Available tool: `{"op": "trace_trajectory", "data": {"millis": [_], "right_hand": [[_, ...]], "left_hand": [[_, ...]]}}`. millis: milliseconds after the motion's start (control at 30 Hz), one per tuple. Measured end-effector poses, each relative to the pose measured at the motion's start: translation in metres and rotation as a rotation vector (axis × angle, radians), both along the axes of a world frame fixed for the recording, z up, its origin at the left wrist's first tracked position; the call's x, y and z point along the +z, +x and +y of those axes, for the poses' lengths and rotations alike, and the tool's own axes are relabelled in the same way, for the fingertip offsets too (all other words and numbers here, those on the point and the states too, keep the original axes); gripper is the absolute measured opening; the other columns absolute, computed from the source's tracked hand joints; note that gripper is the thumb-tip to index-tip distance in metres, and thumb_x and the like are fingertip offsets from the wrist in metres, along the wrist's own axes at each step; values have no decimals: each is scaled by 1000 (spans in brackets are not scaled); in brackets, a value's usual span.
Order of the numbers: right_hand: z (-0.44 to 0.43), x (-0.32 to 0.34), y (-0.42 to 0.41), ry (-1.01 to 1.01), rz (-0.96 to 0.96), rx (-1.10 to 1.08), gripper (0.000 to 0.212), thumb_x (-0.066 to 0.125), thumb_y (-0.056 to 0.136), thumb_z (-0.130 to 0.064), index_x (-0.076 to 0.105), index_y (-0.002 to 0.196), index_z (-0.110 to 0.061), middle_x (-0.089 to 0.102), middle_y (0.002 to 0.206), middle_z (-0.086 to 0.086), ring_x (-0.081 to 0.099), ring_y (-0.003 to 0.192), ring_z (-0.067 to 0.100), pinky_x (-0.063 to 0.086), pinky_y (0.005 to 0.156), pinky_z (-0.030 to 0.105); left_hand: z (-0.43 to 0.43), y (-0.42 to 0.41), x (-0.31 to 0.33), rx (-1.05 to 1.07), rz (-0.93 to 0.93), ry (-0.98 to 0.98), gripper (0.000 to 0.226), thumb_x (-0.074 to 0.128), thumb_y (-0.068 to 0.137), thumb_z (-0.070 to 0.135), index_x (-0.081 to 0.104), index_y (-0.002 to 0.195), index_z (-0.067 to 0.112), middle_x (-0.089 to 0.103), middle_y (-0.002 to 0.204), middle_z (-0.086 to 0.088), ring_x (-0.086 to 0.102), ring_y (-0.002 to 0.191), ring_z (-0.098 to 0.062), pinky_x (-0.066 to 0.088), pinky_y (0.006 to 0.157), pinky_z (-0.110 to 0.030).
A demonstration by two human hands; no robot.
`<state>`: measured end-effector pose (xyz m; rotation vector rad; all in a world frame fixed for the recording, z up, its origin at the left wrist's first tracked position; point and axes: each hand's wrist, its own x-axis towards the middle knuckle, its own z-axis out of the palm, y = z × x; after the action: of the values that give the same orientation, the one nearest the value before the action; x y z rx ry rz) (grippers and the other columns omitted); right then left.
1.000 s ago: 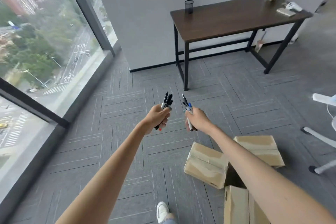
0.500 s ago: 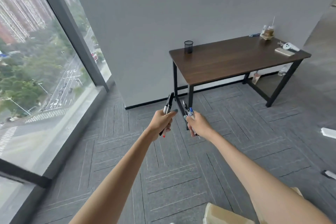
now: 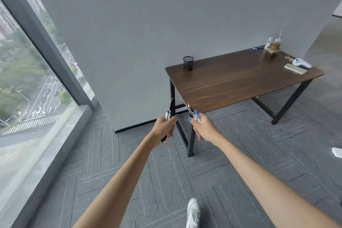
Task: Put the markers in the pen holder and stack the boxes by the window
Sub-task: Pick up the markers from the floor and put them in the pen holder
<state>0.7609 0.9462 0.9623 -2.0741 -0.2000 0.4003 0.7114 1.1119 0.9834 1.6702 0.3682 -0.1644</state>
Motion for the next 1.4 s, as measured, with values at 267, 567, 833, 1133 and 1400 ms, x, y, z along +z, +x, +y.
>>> {"op": "trace_trajectory", "data": {"millis": [267, 567, 833, 1133, 1400], "right_hand": [[20, 3, 194, 5, -14, 31, 12, 49, 98, -26, 49, 92, -16, 54, 62, 3, 47, 35, 9, 47, 45, 27], [42, 4, 371, 28, 49, -6, 15, 46, 99, -22, 50, 103, -9, 56, 67, 4, 47, 34, 9, 45, 44, 24], [79, -21, 539, 14, 35, -119, 12, 49, 96, -24, 49, 87, -16, 52, 64, 2, 46, 41, 15, 44, 44, 26], [106, -49, 681, 122, 72, -278, 23, 64, 89, -28, 54, 81, -9, 43, 57, 1, 39, 43, 14, 32, 34, 21], [127, -91, 774, 287, 179, -363, 33, 58, 92, -34, 47, 69, -13, 46, 55, 1, 50, 49, 15, 37, 39, 14]], "left_hand": [[21, 195, 1, -1, 9, 30, 37, 55, 96, 24, 38, 64, 16, 38, 54, -2, 35, 38, -9, 37, 39, -20], [40, 385, -12, -10, 51, -18, 36, 56, 95, 25, 39, 65, 14, 37, 56, -3, 35, 35, -7, 39, 43, -21], [66, 559, -37, -11, 92, -104, 36, 61, 93, 28, 46, 65, 11, 42, 55, -2, 40, 40, -7, 49, 48, -20], [74, 700, -66, 47, 180, -210, 44, 65, 89, 25, 42, 54, 15, 39, 43, 4, 32, 41, -13, 37, 44, -21], [63, 774, -112, 376, 168, -264, 40, 54, 89, 16, 44, 51, 10, 43, 48, 0, 38, 53, -17, 45, 54, -22]]}}
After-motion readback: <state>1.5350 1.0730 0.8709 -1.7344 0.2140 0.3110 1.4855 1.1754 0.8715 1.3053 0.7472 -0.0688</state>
